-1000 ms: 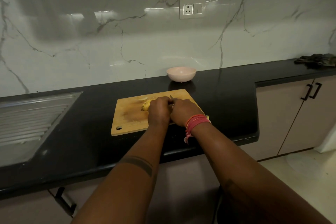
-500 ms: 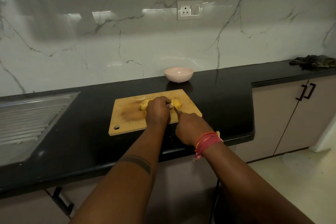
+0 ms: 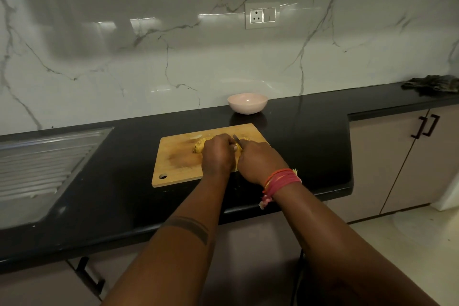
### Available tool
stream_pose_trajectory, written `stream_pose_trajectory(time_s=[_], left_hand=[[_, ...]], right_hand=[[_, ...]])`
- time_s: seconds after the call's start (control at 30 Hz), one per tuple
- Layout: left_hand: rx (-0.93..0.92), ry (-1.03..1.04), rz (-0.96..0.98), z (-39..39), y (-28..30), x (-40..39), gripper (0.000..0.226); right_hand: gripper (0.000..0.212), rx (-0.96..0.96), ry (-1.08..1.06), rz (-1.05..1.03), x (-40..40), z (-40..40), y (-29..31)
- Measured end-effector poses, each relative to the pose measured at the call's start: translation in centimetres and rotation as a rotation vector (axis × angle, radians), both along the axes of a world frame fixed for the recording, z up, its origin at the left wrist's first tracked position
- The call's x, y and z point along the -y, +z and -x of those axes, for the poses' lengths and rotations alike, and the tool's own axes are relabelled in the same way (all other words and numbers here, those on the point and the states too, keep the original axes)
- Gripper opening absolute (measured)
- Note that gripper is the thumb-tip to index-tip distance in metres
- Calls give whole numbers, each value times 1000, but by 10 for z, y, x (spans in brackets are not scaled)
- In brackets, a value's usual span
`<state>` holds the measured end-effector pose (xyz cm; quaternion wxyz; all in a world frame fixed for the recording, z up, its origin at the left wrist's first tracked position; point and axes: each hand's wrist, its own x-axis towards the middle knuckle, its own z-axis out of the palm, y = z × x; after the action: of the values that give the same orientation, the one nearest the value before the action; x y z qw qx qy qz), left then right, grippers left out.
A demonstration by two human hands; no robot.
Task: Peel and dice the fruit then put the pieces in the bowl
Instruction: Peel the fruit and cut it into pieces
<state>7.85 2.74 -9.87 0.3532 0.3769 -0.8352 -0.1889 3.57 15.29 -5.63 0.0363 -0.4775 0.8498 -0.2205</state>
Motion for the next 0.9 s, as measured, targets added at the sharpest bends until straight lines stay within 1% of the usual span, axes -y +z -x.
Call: stream_pose_trajectory(time_s=[0.17, 0.23, 0.3, 0.53, 0.63, 0.77, 0.87, 0.9], left_hand=[[3, -20, 29, -1, 0, 2, 16], [15, -18, 40, -1, 0, 2, 17], [17, -20, 51, -1, 0, 2, 18], [-2, 5, 15, 0, 0, 3, 13], [-7, 10, -26, 1, 2, 2, 10], [-38, 18, -73, 2, 1, 3, 9], [-61, 23, -85, 2, 0, 2, 8], [-61, 28, -88, 2, 0, 2, 8]], right_hand=[[50, 16, -14, -43, 25, 8, -2], [42, 20, -20, -36, 32, 10, -3], [40, 27, -22, -28, 38, 11, -3], [28, -14, -5, -102, 30, 10, -8], [31, -22, 10, -136, 19, 5, -10], [32, -17, 18, -133, 2, -1, -12], [50, -24, 3, -129, -10, -4, -20], [53, -22, 4, -125, -15, -5, -22]])
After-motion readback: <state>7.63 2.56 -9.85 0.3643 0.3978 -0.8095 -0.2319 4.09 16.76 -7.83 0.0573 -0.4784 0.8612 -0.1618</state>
